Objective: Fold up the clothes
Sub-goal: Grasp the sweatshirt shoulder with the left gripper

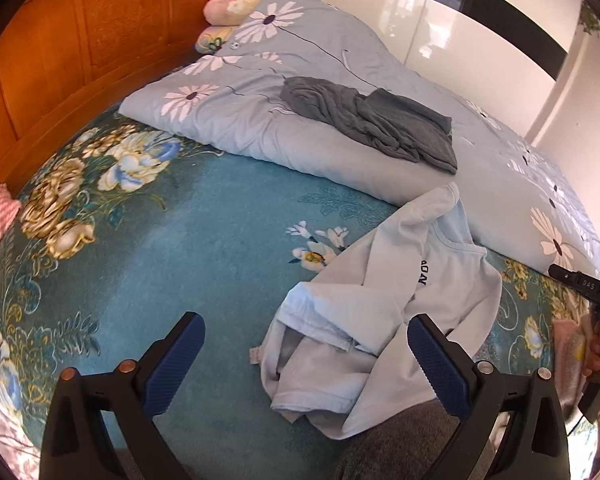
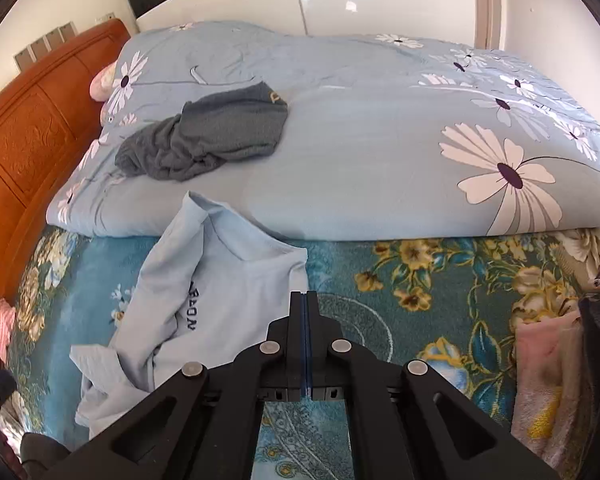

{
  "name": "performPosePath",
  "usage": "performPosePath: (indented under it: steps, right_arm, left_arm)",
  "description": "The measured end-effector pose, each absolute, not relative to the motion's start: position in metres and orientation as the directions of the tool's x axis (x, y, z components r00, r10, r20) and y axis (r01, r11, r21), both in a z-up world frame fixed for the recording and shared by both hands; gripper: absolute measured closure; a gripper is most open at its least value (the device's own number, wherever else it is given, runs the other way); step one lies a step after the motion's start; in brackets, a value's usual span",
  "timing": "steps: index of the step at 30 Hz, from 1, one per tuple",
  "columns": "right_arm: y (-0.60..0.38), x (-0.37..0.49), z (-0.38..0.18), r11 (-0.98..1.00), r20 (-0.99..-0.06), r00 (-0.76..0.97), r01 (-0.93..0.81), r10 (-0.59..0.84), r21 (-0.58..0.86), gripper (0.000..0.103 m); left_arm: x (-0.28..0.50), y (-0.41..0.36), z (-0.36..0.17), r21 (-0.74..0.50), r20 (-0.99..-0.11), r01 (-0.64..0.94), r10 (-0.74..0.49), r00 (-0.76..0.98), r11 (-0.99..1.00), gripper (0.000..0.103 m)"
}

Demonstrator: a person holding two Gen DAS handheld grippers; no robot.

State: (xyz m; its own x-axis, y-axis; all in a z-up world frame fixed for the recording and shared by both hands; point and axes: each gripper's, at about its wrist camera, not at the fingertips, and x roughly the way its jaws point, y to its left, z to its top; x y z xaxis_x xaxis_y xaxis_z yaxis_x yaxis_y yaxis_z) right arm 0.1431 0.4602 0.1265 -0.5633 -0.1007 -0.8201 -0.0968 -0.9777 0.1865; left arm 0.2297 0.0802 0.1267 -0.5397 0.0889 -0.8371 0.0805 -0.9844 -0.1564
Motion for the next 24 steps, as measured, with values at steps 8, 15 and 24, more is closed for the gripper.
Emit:
performPosePath:
  steps: [8,15,24]
  right_arm:
    - [0.453,0.128,0.081,-0.896,-0.785,-0.528,-0.094,-0.324,0.434,0.062]
    - [0.472,0.104,0.025,-0.804,-0.826,-0.465,-0.331,-0.317,0.495,0.05]
    - [0.475,0.093,-0.006,-0.749,-0.841,-0.432,-0.424,-0.327,0.509,0.064]
  left_arm:
    - [0.12,0.121,0.091,-0.216,-0.854,-0.111,0.243,-0.459,-0.97,0.001]
    - [0.054,0.153,0.025,-0.274,-0.896,-0.187,0.321,-0.306,-0.943,0.012]
    - [0.042,0.154,0.009,-0.363,-0.873,-0.185,0.403,-0.276,-0.913,0.082]
